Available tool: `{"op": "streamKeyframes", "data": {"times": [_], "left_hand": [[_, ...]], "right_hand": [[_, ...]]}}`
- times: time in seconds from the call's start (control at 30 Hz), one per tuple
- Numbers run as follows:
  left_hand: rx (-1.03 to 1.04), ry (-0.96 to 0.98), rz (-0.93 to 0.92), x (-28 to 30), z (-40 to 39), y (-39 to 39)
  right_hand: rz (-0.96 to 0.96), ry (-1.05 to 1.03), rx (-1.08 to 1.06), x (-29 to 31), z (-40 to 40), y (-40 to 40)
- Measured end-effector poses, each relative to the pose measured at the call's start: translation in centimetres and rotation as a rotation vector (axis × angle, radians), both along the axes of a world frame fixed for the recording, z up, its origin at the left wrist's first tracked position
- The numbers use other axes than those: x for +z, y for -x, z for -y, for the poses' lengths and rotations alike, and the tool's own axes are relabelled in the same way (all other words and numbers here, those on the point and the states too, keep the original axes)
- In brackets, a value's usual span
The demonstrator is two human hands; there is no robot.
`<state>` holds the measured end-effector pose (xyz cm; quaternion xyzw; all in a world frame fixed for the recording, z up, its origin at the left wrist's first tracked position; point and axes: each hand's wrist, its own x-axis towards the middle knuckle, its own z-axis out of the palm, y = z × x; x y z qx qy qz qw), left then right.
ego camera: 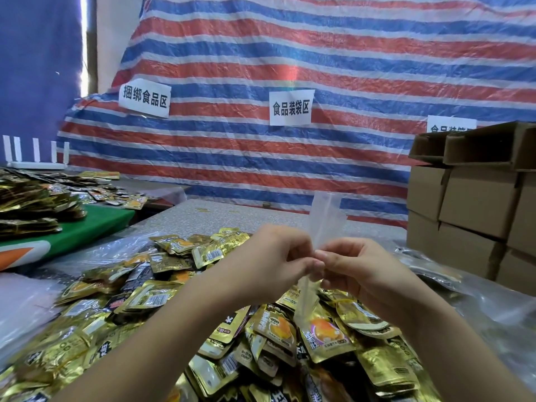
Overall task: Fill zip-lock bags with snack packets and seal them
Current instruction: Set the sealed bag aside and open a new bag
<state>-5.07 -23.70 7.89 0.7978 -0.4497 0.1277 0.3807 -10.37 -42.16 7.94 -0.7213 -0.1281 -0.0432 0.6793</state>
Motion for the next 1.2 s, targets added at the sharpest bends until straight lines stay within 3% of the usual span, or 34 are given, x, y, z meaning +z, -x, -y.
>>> {"op": "streamKeyframes", "data": {"times": [0.3, 0.4, 0.53, 0.7, 0.83, 0.93, 1.2], "left_hand": [[-0.224, 0.221, -0.263, 0.6, -0.1, 0.5], [-0.047, 0.397, -0.3, 0.9, -0.4, -0.3], [0.184, 0.461, -0.288, 0.8, -1.4, -1.6], [0.335, 0.392, -0.17, 0.2, -1.0, -1.7], [0.319, 0.336, -0.074, 0.3, -0.6, -1.1], [0.302, 0.258, 0.03, 0.2, -0.4, -0.4], [0.348, -0.302, 0.516, 0.8, 0.2, 3.5]], "right_hand": [[0.005, -0.117, 0.061, 0.3, 0.3, -0.2], [0.015, -0.113, -0.22, 0.9, 0.3, -0.3], [0.2, 0.356, -0.83, 0.9, 1.2, -0.2], [0.262, 0.572, -0.848, 1.1, 0.7, 0.4], [0.3, 0.63, -0.834, 1.2, 0.1, 0.5], [0.311, 0.565, -0.82, 0.9, -0.3, 0.3], [0.263, 0.309, -0.751, 0.3, -0.5, -0.1]]}}
